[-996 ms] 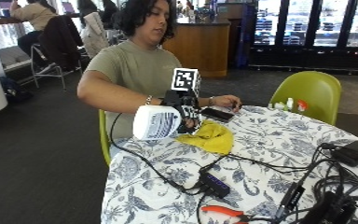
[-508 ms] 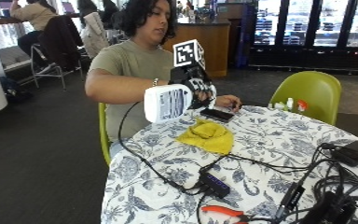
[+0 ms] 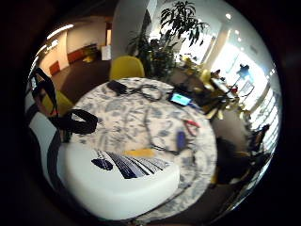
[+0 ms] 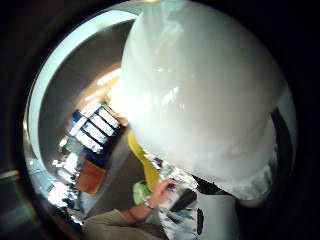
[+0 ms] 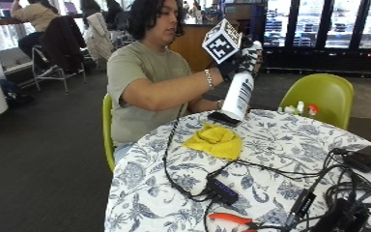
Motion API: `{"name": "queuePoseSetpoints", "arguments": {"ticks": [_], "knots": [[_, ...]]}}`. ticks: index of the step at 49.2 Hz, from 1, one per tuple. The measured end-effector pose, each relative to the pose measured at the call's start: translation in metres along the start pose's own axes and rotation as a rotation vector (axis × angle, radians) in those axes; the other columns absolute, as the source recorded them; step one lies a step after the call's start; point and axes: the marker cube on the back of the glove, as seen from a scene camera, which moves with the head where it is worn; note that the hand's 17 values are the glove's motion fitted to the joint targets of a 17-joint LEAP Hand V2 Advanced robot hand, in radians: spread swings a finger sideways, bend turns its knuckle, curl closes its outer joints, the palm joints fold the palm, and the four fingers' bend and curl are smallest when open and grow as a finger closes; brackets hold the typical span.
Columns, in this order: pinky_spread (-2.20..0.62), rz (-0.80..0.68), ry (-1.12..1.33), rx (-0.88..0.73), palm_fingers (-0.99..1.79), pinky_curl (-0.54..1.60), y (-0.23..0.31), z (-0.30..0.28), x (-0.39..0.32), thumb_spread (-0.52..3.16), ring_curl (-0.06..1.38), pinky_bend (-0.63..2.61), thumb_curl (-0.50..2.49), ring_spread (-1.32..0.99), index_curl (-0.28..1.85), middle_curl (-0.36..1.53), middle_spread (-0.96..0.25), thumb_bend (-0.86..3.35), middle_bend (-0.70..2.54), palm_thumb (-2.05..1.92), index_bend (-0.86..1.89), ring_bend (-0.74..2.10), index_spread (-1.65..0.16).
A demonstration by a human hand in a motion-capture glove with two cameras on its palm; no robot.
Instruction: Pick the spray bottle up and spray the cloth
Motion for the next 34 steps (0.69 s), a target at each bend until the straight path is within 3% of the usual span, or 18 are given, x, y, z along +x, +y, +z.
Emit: {"name": "queuePoseSetpoints", "arguments": {"ticks": [13, 24, 34], "knots": [[-0.32, 0.112, -0.426, 0.021, 1.38, 0.42, -0.009, 0.097, -0.027, 0.33, 0.48, 0.46, 0.80, -0.22, 0.58, 0.53, -0.24, -0.03, 0.62, 0.93, 0.29, 0.69, -0.28], [-0.32, 0.158, -0.547, 0.072, 1.38, 0.42, -0.011, 0.152, -0.012, 0.33, 0.48, 0.46, 0.80, -0.21, 0.59, 0.53, -0.23, -0.03, 0.62, 0.94, 0.30, 0.69, -0.28], [-0.32, 0.224, -0.616, 0.096, 1.38, 0.42, -0.014, 0.161, 0.006, 0.33, 0.48, 0.44, 0.80, -0.21, 0.59, 0.53, -0.23, -0.03, 0.62, 0.94, 0.30, 0.69, -0.28]]}}
